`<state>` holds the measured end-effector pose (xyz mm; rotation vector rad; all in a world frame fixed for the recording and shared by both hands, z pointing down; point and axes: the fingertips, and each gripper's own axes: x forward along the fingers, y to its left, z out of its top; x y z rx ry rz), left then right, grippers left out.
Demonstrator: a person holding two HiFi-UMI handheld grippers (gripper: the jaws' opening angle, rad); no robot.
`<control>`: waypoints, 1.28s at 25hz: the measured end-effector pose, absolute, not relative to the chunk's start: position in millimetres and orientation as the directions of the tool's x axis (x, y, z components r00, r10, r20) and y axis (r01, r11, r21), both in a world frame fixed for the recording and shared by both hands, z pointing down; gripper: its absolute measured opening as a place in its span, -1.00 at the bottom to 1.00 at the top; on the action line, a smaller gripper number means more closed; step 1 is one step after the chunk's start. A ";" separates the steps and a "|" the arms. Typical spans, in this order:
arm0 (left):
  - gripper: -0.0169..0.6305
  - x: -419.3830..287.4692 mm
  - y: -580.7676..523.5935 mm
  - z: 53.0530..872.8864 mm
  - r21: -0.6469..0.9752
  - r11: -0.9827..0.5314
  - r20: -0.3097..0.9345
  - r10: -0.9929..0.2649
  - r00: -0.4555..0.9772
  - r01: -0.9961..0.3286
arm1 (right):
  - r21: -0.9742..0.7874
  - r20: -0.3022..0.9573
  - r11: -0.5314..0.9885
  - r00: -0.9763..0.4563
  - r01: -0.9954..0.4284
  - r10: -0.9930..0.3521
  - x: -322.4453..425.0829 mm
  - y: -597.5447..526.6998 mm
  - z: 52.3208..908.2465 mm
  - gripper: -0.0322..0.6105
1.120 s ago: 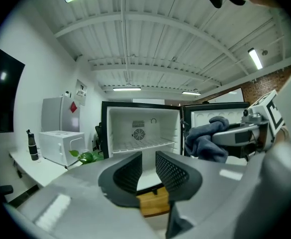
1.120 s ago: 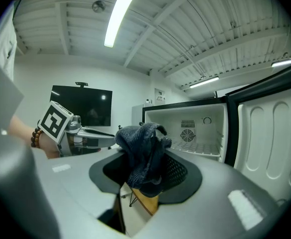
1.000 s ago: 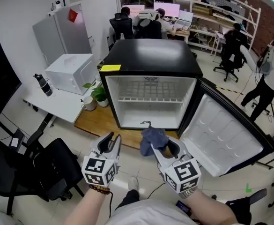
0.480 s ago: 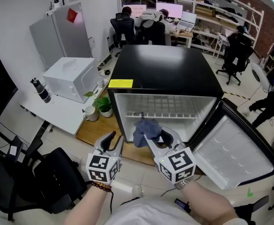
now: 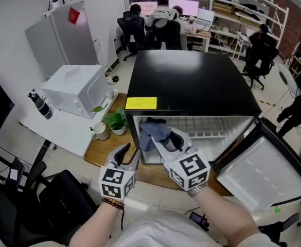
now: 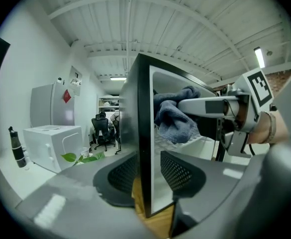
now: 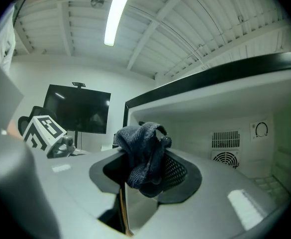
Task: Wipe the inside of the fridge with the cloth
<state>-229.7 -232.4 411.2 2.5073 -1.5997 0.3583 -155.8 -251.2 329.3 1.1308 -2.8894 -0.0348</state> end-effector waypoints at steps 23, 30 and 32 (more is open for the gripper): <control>-0.47 -223.5 -253.7 421.8 -0.008 -0.510 0.291 -0.824 0.486 -0.860 | 0.007 0.005 0.695 -0.695 -0.719 -0.719 -179.9 -311.7 340.5 -0.44; -0.47 -221.1 -255.2 423.7 -0.010 -0.513 0.293 -0.822 0.488 -0.858 | 0.012 0.028 0.671 -0.671 -0.741 -0.741 -179.5 -332.8 350.2 -0.44; -0.47 -220.1 -255.3 423.6 -0.008 -0.511 0.293 -0.823 0.487 -0.859 | 0.010 0.037 0.662 -0.661 -0.749 -0.749 -178.8 -339.5 354.1 -0.44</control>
